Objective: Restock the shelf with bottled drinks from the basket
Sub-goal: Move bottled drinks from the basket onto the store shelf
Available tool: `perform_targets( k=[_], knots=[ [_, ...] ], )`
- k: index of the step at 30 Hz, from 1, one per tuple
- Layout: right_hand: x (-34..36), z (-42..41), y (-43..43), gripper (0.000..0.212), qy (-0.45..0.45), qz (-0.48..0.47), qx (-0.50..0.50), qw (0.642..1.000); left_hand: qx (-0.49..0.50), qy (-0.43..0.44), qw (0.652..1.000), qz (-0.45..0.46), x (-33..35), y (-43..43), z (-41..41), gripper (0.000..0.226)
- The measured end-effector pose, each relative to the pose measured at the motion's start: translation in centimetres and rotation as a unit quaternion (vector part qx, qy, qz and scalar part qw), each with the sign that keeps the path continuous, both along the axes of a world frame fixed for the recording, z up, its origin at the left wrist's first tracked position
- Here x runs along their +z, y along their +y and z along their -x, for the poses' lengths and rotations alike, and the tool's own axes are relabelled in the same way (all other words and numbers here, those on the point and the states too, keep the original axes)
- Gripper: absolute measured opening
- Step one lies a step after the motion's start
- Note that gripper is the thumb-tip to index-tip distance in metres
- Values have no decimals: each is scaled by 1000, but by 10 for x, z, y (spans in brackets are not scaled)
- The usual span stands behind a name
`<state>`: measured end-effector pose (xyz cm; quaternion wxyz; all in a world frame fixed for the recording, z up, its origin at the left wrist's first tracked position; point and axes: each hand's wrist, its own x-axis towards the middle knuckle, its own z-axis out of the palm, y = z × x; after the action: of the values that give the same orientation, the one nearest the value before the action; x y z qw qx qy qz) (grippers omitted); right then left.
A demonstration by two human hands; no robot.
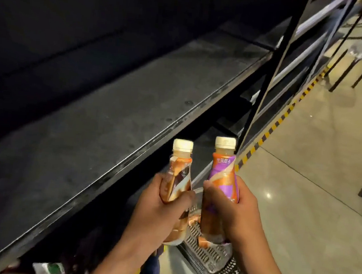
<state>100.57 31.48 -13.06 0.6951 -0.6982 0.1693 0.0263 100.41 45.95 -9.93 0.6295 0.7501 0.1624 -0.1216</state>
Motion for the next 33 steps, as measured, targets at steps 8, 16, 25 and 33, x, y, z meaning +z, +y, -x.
perform_targets(
  k=[8, 16, 25, 33],
  knots=[
    [100, 33, 127, 33, -108, -13, 199, 974, 195, -121, 970, -79, 91, 116, 98, 13],
    [163, 137, 267, 32, -168, -23, 396, 903, 381, -169, 905, -87, 136, 236, 241, 23],
    [184, 303, 427, 32, -183, -96, 487, 849, 481, -227, 838, -121, 160, 366, 425, 20],
    [193, 398, 524, 32, -203, -102, 510, 830, 506, -248, 819, -110, 172, 458, 521, 19]
  ],
)
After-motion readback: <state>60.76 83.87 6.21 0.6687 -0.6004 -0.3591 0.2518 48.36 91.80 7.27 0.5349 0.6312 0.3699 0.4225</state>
